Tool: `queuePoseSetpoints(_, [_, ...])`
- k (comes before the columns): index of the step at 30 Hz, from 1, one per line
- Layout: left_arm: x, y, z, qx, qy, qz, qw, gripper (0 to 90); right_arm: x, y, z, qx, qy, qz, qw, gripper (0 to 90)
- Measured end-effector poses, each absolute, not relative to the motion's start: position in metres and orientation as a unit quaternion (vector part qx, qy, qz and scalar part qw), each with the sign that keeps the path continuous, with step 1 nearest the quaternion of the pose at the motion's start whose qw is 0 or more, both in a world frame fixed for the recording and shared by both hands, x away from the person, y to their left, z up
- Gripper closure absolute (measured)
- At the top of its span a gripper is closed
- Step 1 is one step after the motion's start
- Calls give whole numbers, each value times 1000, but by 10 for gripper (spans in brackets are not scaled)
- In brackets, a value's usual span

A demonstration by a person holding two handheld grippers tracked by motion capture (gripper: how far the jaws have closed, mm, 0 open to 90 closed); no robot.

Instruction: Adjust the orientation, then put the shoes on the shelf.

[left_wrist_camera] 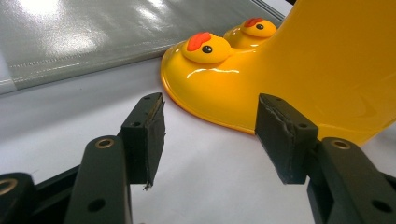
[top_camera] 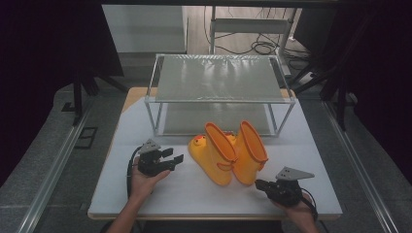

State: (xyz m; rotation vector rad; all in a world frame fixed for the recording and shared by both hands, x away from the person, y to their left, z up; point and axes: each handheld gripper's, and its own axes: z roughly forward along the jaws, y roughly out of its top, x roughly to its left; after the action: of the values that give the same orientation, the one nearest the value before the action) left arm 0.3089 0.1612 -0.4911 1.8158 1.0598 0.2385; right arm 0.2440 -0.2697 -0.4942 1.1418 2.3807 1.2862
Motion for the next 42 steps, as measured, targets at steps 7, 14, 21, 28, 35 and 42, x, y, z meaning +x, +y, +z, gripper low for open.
queuePoseSetpoints(7, [310,162,-492,749,438,98,488,425,243,-277,-492,394,798,443,108,831])
queuePoseSetpoints(14, [312,159,-494,753,437,96,483,426,245,-279,-489,395,795,447,109,791])
queuePoseSetpoints(21, [318,155,-497,751,439,104,482,482,245,-281,-491,397,794,447,109,762])
queuePoseSetpoints(28, [316,154,-495,749,436,108,487,594,245,-284,-492,402,792,447,107,756])
queuePoseSetpoints(35, [316,148,-491,752,426,100,493,653,246,-290,-489,402,787,455,113,735])
queuePoseSetpoints(42, [312,147,-490,758,419,94,491,625,248,-301,-443,411,779,457,126,626])
